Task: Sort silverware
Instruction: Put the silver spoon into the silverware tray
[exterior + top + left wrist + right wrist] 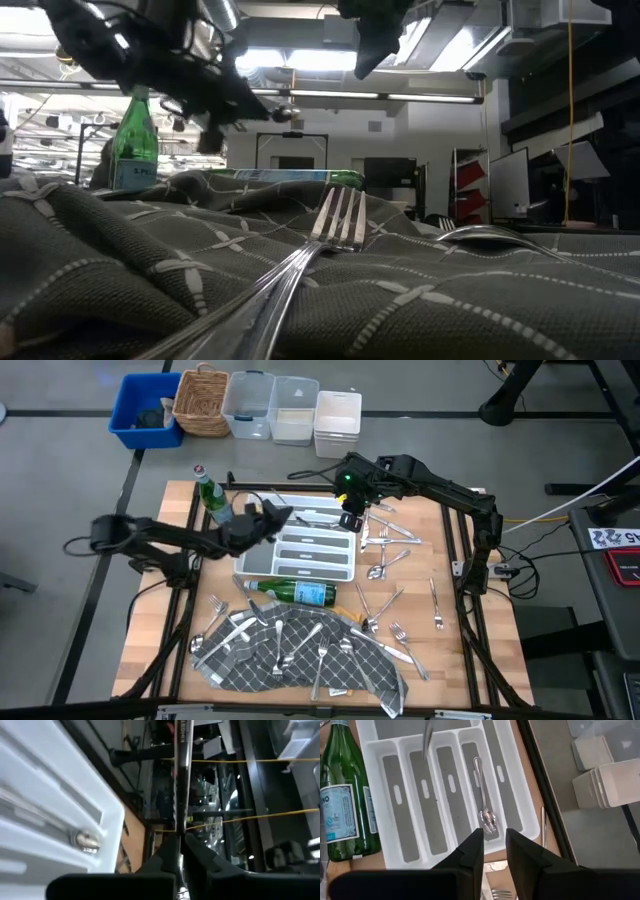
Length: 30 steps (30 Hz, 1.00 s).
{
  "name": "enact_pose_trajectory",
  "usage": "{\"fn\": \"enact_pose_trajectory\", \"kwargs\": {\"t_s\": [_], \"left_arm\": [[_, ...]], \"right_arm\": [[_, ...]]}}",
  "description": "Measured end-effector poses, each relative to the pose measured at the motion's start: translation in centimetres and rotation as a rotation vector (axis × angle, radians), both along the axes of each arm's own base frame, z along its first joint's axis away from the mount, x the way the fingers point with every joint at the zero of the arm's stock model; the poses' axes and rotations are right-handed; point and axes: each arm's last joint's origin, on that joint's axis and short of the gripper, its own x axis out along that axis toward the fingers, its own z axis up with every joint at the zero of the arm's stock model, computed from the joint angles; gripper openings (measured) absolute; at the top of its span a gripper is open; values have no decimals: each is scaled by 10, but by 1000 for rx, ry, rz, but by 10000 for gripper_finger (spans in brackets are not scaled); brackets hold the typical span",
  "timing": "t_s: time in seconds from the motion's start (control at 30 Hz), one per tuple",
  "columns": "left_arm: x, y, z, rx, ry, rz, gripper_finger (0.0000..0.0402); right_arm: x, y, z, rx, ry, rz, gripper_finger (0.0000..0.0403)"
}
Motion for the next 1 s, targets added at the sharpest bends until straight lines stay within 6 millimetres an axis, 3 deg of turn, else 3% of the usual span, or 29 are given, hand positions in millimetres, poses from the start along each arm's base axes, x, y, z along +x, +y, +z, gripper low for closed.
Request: {"fn": "enact_pose_trajectory", "kwargs": {"t_s": [0.23,0.53,0.7,1.0], "left_arm": [[39,-4,-29,-158,-69,2,5],[78,1,-42,-361,-230,48,6],[89,-3,-40,-413,-288,41,6],[93,-20,-48,-535,-205,81,6]], "right_arm": [[0,0,0,-3,2,5,85],[0,0,0,-3,2,6,85],[0,0,0,-3,2,6,85],[0,0,0,-4,3,7,85]]}}
